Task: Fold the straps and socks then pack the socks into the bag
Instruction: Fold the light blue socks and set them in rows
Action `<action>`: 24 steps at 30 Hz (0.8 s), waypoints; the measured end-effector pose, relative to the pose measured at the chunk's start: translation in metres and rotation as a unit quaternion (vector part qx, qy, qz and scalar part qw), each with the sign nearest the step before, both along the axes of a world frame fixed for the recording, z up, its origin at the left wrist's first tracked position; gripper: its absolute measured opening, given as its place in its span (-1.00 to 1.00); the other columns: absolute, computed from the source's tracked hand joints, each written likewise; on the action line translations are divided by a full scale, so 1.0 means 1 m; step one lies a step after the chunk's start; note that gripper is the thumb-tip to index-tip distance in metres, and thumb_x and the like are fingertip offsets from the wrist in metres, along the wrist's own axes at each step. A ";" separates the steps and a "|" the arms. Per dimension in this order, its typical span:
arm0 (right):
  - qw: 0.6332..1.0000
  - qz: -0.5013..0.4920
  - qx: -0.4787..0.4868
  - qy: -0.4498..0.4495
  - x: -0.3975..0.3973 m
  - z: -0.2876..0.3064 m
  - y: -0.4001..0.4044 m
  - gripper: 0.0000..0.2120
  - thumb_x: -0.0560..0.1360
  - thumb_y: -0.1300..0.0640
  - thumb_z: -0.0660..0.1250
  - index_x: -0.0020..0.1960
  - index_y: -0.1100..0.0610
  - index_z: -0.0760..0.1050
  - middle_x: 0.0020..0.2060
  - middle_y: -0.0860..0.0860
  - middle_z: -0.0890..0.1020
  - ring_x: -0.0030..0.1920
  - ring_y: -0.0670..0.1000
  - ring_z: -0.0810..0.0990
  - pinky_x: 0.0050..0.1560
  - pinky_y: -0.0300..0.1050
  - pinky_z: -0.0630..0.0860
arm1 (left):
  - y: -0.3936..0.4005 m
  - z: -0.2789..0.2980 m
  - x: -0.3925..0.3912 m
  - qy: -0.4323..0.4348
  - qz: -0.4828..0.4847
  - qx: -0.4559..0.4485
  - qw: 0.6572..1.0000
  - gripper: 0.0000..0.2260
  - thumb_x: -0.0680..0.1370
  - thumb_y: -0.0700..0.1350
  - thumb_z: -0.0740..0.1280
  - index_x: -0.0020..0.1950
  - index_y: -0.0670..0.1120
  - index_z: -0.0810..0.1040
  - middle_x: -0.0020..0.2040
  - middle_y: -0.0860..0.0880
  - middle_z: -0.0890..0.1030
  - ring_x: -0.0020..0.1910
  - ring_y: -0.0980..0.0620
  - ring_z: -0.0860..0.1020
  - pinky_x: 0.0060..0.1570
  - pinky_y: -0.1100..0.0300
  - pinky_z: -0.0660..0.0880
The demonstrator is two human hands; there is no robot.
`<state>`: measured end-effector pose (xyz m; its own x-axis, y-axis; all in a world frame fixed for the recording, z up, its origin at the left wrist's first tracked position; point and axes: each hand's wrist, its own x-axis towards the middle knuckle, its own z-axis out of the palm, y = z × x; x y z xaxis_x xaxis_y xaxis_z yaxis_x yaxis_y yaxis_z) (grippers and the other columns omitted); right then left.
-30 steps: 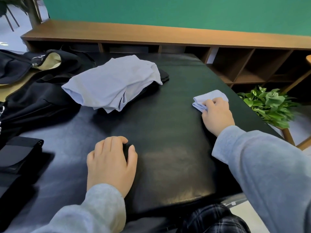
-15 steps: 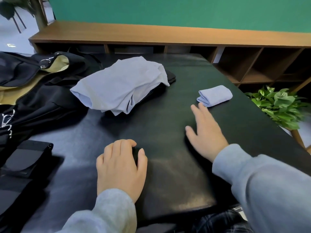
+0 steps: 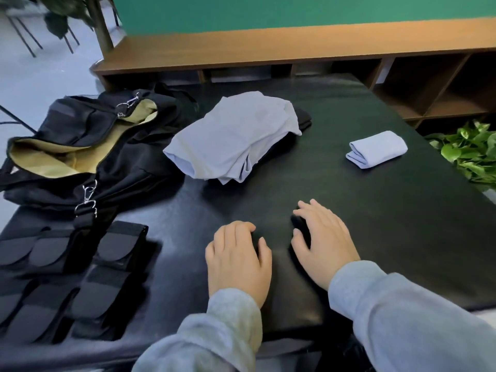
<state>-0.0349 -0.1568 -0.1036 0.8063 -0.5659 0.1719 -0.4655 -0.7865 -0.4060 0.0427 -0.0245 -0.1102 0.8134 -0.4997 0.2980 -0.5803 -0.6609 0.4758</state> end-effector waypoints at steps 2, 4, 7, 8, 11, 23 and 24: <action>1.000 -0.002 0.009 -0.003 0.000 0.002 0.002 -0.58 0.46 0.00 0.09 0.26 0.06 0.46 0.37 -0.09 0.41 0.45 -0.07 0.22 0.36 -0.25 0.01 | -0.001 -0.001 0.001 -0.016 -0.001 0.000 1.000 -0.77 0.44 0.04 0.11 0.00 0.01 0.44 -0.02 0.09 0.53 0.05 0.09 0.33 0.03 0.21 0.23; 1.000 0.011 0.017 0.008 -0.001 0.004 0.003 -0.53 0.44 -0.04 0.06 0.27 0.06 0.46 0.37 -0.10 0.41 0.45 -0.08 0.23 0.33 -0.27 0.02 | 0.000 -0.003 0.001 -0.010 -0.004 0.002 1.000 -0.76 0.43 0.04 0.11 0.02 0.00 0.43 0.02 0.08 0.53 0.08 0.09 0.33 0.05 0.21 0.23; 0.999 0.036 0.014 0.019 -0.001 0.005 0.005 -0.44 0.43 -0.13 -0.05 0.27 0.06 0.47 0.36 -0.11 0.42 0.44 -0.10 0.24 0.32 -0.32 -0.02 | 0.000 0.001 0.001 0.023 0.008 -0.022 0.999 -0.72 0.47 0.00 0.20 0.15 -0.03 0.45 0.23 0.05 0.47 0.21 0.08 0.28 0.12 0.16 0.27; 0.999 0.039 0.013 0.021 0.000 0.006 0.005 -0.40 0.41 -0.15 -0.09 0.27 0.05 0.47 0.35 -0.11 0.43 0.44 -0.10 0.24 0.32 -0.34 -0.04 | -0.001 0.004 0.003 0.049 0.020 -0.046 0.998 -0.68 0.49 -0.05 0.26 0.23 -0.05 0.43 0.32 0.03 0.39 0.28 0.08 0.23 0.19 0.17 0.23; 0.999 0.031 0.020 0.026 0.000 0.005 0.003 -0.39 0.41 -0.16 -0.11 0.29 0.04 0.45 0.37 -0.13 0.40 0.45 -0.12 0.20 0.31 -0.37 -0.08 | -0.006 0.019 0.019 0.133 0.052 -0.169 0.975 -0.49 0.51 -0.15 0.32 0.42 -0.08 0.25 0.47 -0.01 0.12 0.42 0.09 0.10 0.27 0.46 0.00; 0.999 0.024 0.045 0.019 0.001 0.002 -0.002 -0.53 0.45 -0.06 0.01 0.28 0.01 0.44 0.37 -0.19 0.38 0.45 -0.18 0.16 0.31 -0.39 -0.07 | -0.007 0.047 0.112 0.151 0.033 -0.185 0.970 -0.52 0.56 -0.24 0.26 0.47 -0.12 0.25 0.46 -0.06 0.22 0.44 0.06 0.18 0.26 0.42 0.06; 0.999 0.025 0.045 0.017 0.001 0.002 -0.002 -0.53 0.45 -0.06 0.01 0.28 0.01 0.44 0.37 -0.19 0.38 0.45 -0.18 0.16 0.30 -0.39 -0.06 | -0.006 0.048 0.113 0.150 0.022 -0.180 0.972 -0.52 0.55 -0.25 0.27 0.46 -0.13 0.25 0.45 -0.06 0.22 0.42 0.09 0.20 0.23 0.45 0.07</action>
